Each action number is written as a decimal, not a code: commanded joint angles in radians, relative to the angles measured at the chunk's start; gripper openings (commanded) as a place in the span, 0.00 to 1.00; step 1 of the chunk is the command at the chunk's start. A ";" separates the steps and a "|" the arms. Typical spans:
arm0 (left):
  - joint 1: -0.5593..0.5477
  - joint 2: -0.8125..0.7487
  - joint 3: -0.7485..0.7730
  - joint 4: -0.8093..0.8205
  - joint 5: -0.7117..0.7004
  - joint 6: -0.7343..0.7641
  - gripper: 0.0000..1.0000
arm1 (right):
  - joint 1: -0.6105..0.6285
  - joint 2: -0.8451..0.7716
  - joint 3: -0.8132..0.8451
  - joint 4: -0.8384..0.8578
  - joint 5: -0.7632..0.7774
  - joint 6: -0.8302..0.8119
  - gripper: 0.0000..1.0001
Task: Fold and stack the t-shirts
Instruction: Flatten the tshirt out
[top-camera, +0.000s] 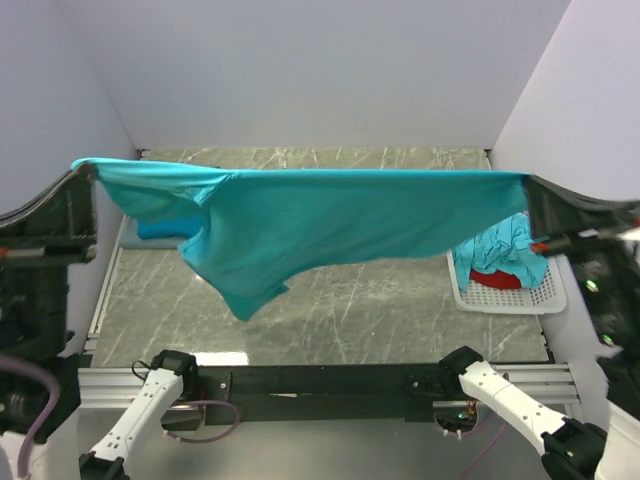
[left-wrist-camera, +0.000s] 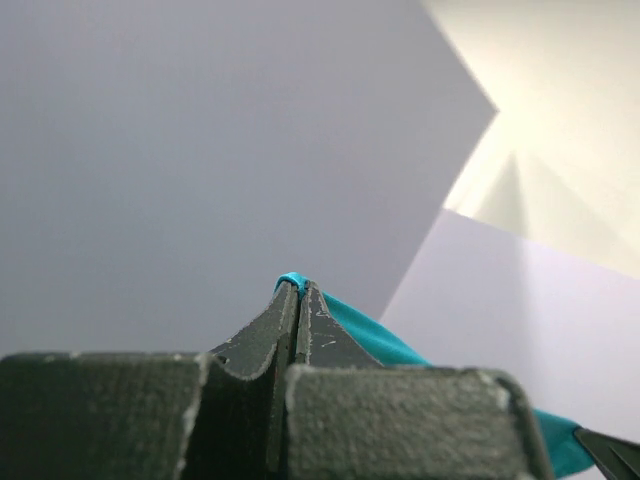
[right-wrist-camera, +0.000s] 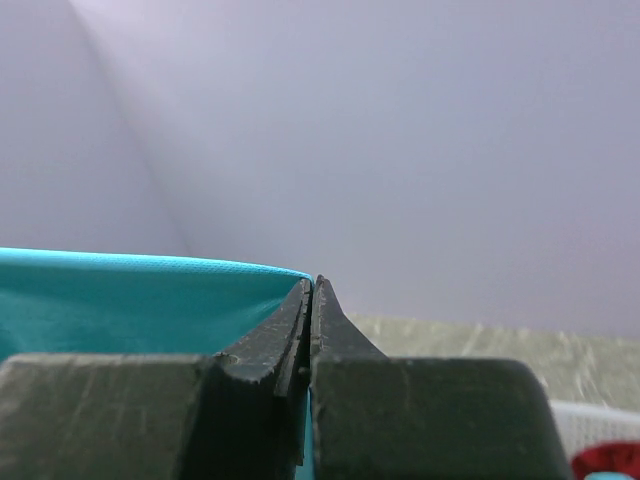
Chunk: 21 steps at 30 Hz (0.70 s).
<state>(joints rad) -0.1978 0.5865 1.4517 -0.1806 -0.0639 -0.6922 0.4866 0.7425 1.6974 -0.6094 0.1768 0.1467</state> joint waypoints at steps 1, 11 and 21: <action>0.006 0.013 0.097 0.043 0.090 0.059 0.01 | 0.000 -0.009 0.066 -0.059 -0.040 -0.024 0.00; 0.006 0.212 0.050 0.087 0.067 0.094 0.01 | 0.000 0.037 -0.048 -0.010 0.275 -0.019 0.00; 0.006 0.697 -0.220 0.219 -0.114 0.180 0.91 | -0.250 0.355 -0.546 0.354 0.095 0.045 0.00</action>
<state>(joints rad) -0.1974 1.1980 1.3079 0.0082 -0.0872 -0.5461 0.2939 0.9977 1.2652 -0.4282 0.3595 0.1757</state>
